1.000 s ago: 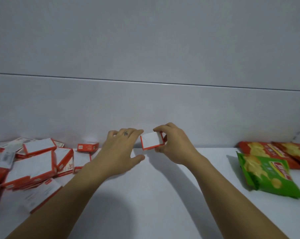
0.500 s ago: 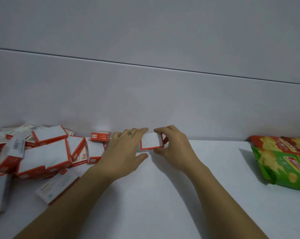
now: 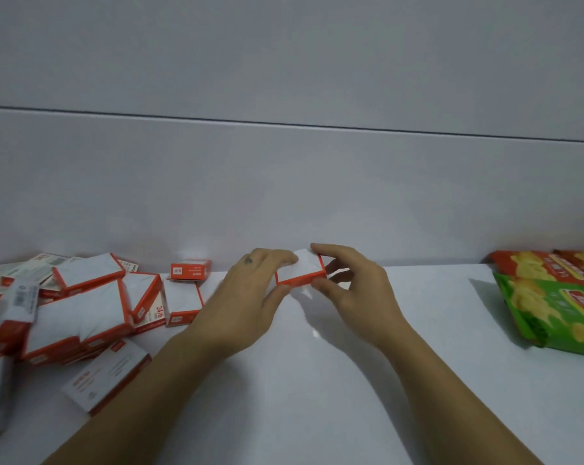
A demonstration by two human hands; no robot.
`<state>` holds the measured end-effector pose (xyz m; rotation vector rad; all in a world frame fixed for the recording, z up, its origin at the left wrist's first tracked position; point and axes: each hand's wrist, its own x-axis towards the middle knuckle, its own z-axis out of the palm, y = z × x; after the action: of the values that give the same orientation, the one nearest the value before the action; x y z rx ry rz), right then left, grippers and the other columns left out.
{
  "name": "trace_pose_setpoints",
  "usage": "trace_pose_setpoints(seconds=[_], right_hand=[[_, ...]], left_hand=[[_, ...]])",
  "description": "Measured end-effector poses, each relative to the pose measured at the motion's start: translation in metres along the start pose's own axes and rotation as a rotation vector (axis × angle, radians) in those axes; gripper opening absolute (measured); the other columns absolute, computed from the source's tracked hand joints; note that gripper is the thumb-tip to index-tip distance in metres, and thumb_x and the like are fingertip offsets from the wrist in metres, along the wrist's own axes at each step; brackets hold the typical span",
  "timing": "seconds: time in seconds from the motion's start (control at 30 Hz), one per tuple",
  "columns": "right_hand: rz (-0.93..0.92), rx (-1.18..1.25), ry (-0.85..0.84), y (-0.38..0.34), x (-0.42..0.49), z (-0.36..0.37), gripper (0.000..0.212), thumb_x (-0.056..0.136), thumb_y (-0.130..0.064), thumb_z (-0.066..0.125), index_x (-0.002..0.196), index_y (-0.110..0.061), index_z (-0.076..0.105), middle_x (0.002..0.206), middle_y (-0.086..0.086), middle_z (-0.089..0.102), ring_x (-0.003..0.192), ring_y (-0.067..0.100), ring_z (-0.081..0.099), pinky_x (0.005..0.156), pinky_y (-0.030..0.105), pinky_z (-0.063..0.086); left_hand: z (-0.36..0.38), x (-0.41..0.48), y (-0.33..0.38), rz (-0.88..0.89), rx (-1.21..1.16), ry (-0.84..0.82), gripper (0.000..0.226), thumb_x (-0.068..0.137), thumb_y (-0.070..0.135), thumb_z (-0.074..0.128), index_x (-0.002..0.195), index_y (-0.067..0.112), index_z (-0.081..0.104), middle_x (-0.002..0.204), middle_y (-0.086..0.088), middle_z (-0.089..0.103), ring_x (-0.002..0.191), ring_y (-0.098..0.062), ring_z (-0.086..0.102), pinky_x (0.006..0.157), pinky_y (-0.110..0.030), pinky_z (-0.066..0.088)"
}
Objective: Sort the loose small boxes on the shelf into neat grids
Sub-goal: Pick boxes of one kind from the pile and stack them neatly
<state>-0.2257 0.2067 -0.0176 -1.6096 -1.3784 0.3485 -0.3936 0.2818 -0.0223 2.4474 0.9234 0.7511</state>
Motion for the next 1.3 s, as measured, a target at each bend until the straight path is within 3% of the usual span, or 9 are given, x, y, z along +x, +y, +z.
trace_pose_setpoints(seconds=[0.17,0.3,0.43,0.57,0.7,0.87,1.0,1.13,1.3], right_hand=[[0.034,0.171,0.077,-0.011,0.0,-0.006,0.027,0.09,-0.023,0.064,0.115,-0.034,0.064,0.102,-0.018,0.067,0.087,0.006,0.063,0.079,0.024,0.054],[0.072,0.208,0.071,-0.015,-0.002,-0.003,0.02,0.092,-0.029,0.061,0.11,-0.035,0.068,0.092,-0.015,0.07,0.083,0.007,0.063,0.079,0.04,0.056],[0.111,0.189,0.013,-0.016,-0.005,0.005,0.013,0.092,-0.029,0.06,0.098,-0.034,0.071,0.088,-0.014,0.072,0.083,0.008,0.065,0.076,0.036,0.056],[0.194,0.274,-0.067,-0.019,-0.009,0.015,0.014,0.094,-0.022,0.058,0.102,-0.021,0.07,0.091,-0.006,0.074,0.087,0.013,0.067,0.07,0.024,0.056],[0.214,0.355,-0.097,-0.023,-0.012,0.02,0.029,0.094,-0.011,0.058,0.119,-0.025,0.062,0.084,0.002,0.072,0.076,0.016,0.067,0.07,0.027,0.058],[0.26,0.481,0.005,-0.029,-0.012,0.019,0.016,0.09,-0.006,0.061,0.105,-0.011,0.067,0.084,0.01,0.07,0.067,0.022,0.067,0.073,0.037,0.059],[0.351,0.635,0.033,-0.03,-0.014,0.021,0.015,0.09,-0.005,0.06,0.104,-0.003,0.056,0.102,0.015,0.07,0.074,0.035,0.071,0.082,0.049,0.057],[0.377,0.723,0.01,-0.032,-0.015,0.023,0.035,0.088,-0.002,0.062,0.119,-0.012,0.052,0.103,0.014,0.07,0.081,0.034,0.072,0.086,0.049,0.055],[0.227,0.283,-0.125,-0.033,-0.014,0.017,0.046,0.083,-0.012,0.071,0.118,-0.039,0.058,0.075,-0.003,0.068,0.077,0.014,0.069,0.079,0.033,0.056]], left_hand=[[-0.016,0.007,0.012,0.015,-0.253,0.006,0.025,0.097,0.035,0.044,0.121,0.036,0.051,0.117,0.018,0.054,0.104,0.003,0.05,0.088,-0.011,0.039],[-0.017,0.005,0.013,-0.163,-0.636,0.007,0.026,0.1,0.038,0.037,0.105,0.03,0.061,0.097,0.002,0.066,0.091,-0.015,0.063,0.086,-0.033,0.055],[-0.01,-0.002,0.006,-0.378,-0.824,0.005,0.039,0.097,0.048,0.033,0.107,0.025,0.063,0.088,-0.005,0.067,0.078,-0.019,0.065,0.084,-0.041,0.057],[-0.004,-0.011,-0.003,-0.462,-0.796,0.064,0.046,0.085,0.061,0.029,0.104,0.033,0.06,0.085,0.003,0.069,0.074,-0.018,0.068,0.068,-0.024,0.057],[-0.002,-0.016,-0.003,-0.467,-0.834,0.14,0.031,0.095,0.048,0.032,0.086,0.037,0.059,0.078,0.004,0.069,0.067,-0.013,0.064,0.051,-0.012,0.047],[-0.001,-0.015,-0.003,-0.43,-1.004,0.164,0.021,0.091,0.034,0.054,0.1,0.017,0.063,0.082,-0.012,0.064,0.066,-0.014,0.059,0.071,-0.036,0.056],[0.0,-0.016,-0.002,-0.402,-1.035,0.139,0.028,0.083,0.02,0.068,0.109,0.014,0.059,0.094,-0.005,0.071,0.077,-0.017,0.068,0.071,-0.033,0.058],[0.004,-0.019,0.003,-0.35,-0.994,0.164,0.027,0.081,0.018,0.071,0.105,0.019,0.059,0.093,0.003,0.073,0.086,-0.017,0.069,0.075,-0.032,0.058],[0.006,-0.019,0.002,-0.351,-0.95,0.203,0.026,0.089,0.018,0.062,0.101,0.041,0.064,0.097,0.016,0.072,0.096,-0.009,0.066,0.084,-0.03,0.055]])
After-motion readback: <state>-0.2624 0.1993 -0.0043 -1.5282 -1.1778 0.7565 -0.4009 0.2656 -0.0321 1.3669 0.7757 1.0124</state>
